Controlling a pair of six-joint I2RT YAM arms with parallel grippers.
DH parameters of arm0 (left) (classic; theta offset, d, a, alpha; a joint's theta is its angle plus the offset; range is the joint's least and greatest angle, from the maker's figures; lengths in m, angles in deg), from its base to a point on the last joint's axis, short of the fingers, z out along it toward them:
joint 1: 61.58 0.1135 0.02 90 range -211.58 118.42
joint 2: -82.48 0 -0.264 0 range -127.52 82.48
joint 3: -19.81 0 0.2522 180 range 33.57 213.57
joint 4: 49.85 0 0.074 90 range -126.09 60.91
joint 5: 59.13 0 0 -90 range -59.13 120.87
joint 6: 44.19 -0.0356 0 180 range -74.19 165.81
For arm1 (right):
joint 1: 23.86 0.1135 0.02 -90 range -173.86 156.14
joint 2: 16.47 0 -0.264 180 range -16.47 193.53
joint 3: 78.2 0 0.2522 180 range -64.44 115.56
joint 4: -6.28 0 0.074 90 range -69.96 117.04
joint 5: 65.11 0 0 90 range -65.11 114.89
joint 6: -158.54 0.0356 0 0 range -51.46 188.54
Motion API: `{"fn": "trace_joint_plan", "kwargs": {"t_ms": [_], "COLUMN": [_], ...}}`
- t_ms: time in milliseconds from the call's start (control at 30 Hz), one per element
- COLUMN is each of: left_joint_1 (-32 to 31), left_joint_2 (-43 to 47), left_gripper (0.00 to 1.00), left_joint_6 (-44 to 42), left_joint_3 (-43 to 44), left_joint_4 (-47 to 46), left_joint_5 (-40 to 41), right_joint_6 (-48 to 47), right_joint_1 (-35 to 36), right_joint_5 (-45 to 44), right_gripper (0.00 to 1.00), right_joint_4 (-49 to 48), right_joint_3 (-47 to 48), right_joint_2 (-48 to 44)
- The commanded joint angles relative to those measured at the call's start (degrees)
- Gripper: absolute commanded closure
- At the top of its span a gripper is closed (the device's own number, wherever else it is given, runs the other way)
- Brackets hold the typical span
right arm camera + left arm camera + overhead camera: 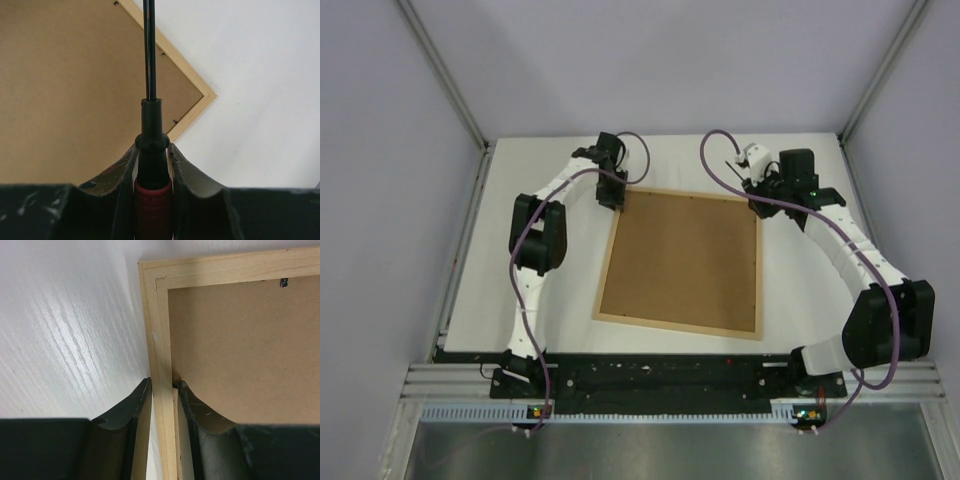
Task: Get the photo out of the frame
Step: Adjust the photo frame at the center of the board.
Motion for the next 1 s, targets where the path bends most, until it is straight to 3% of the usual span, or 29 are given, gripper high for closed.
{"fn": "trace_joint_plan", "kwargs": {"t_ms": [0, 633, 967], "left_joint_1": [1.05, 7.38, 8.26], "left_joint_2": [4.31, 10.03, 9.94], "left_gripper": [1.0, 1.0, 1.0], "left_joint_6": [2.06, 14.36, 15.42], "left_joint_3": [-2.23, -17.44, -18.59], "left_joint_4": [-4.68, -21.03, -22.44], "left_joint_5": [-2.95, -20.61, -22.82], "right_joint_6": [0.72, 1.25, 1.16], "right_joint_1": [-0.02, -0.02, -0.02], "right_joint_5": [1.46, 2.25, 2.51], "right_gripper": [1.0, 1.0, 1.0], "right_joint_4": [-0.99, -0.55, -0.29], "right_joint_3": [0.17, 0.43, 0.61], "right_joint_2": [0.62, 2.29, 2.37]}}
